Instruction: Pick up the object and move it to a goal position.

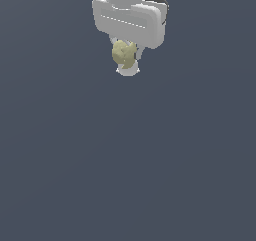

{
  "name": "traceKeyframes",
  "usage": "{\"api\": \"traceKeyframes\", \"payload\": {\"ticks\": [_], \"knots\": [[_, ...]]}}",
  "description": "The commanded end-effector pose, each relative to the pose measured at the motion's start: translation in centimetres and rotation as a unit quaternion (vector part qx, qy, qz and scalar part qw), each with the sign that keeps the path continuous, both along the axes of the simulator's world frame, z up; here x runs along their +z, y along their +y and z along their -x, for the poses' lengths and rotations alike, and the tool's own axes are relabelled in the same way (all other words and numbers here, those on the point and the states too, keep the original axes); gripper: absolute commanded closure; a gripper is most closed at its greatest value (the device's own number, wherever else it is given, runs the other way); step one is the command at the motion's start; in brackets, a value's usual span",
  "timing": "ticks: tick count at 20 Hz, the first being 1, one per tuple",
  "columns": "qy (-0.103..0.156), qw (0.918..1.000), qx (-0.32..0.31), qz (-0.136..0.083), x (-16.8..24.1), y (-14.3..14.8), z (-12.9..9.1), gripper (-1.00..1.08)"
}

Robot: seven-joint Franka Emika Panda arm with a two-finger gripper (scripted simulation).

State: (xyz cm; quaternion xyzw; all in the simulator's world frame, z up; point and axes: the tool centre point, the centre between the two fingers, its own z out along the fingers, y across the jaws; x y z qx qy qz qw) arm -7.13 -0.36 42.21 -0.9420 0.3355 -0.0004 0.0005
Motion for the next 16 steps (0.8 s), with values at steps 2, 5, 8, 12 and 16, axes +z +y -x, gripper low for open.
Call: {"api": "traceKeyframes", "payload": {"ticks": [2, 5, 8, 12, 16], "knots": [[0.001, 1.0, 0.0, 0.0, 3.1, -0.5, 1.0, 1.08], [0.001, 1.0, 0.0, 0.0, 5.1, -0.8, 1.6, 1.08], [0.001, 1.0, 0.0, 0.0, 6.7, -1.0, 2.1, 1.08], [0.001, 1.0, 0.001, 0.0, 8.0, -1.2, 2.4, 1.08], [0.001, 1.0, 0.001, 0.0, 8.6, -1.3, 2.5, 1.08]]}}
